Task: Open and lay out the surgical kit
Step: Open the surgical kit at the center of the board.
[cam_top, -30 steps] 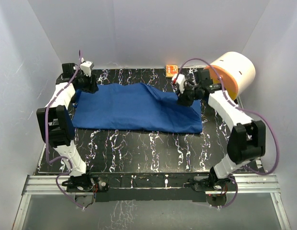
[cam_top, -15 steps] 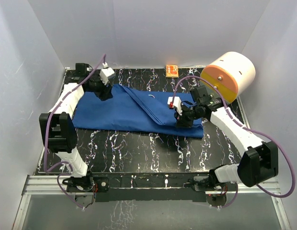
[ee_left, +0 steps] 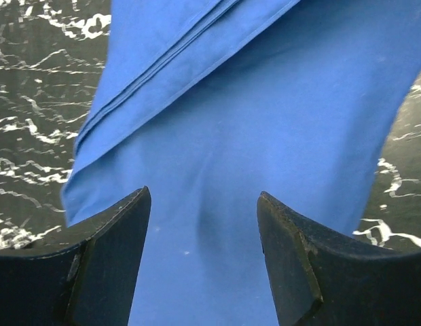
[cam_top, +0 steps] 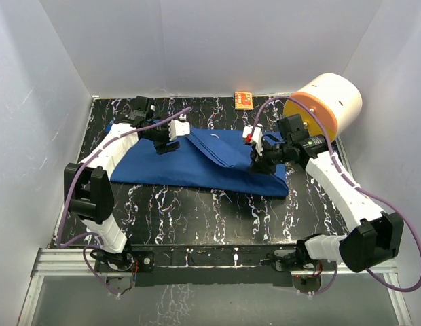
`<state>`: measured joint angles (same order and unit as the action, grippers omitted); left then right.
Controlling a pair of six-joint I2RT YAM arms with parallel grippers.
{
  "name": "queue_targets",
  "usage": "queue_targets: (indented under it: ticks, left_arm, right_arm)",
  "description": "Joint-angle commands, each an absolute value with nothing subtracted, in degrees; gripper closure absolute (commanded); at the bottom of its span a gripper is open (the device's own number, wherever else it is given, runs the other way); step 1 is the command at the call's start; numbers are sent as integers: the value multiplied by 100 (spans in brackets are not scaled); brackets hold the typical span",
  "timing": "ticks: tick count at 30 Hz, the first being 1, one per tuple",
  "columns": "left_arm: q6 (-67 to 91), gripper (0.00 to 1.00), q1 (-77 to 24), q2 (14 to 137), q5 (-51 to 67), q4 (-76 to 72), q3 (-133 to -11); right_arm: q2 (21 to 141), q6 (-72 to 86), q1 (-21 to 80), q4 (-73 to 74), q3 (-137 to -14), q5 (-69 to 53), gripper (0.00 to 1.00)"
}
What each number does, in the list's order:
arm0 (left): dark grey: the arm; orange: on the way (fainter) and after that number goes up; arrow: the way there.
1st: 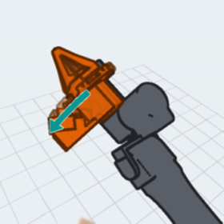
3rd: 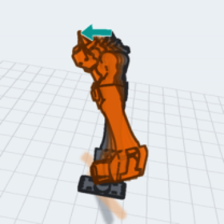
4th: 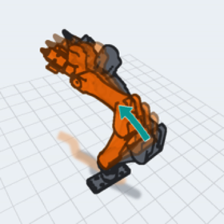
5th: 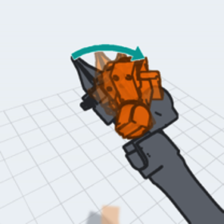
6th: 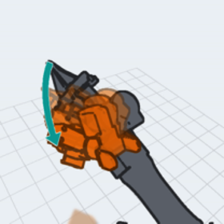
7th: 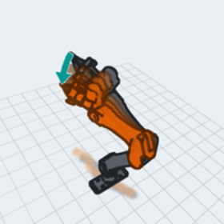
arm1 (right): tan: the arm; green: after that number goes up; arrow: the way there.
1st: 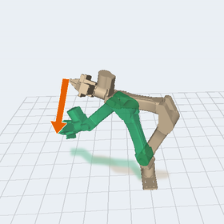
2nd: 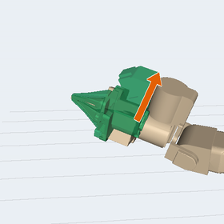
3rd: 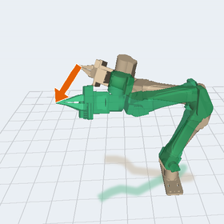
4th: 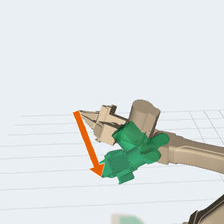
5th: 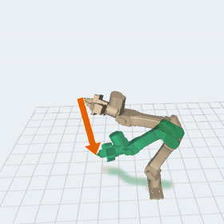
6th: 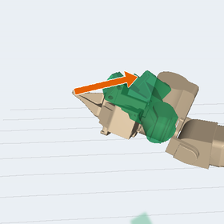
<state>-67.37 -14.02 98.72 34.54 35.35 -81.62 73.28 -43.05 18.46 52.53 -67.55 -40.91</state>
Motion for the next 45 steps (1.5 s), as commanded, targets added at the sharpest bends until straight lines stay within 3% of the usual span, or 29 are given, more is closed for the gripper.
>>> queue_targets:
  ticks: [1,9,12,16,45]
  left_arm:
    - [-7558,37,-1352,9842,3305,3078,-8119]
    - [-7891,33,-1414,10342,3609,3058,-8541]
    - [-7914,25,-1488,10383,3643,2904,-8474]
    - [-7677,22,-1511,10418,3583,2566,-8420]
    - [-8241,31,-1513,10830,4187,3948,-9294]
  right_arm:
    - [6907,-4169,1793,5672,-7177,-4628,100]
    - [6619,-4087,1794,5926,-7304,-4888,100]
    - [6637,-4037,1780,6016,-7393,-5037,100]
    - [6666,-4145,1767,6201,-7469,-5052,100]
    - [5945,-5008,1309,7216,-7601,-5420,100]
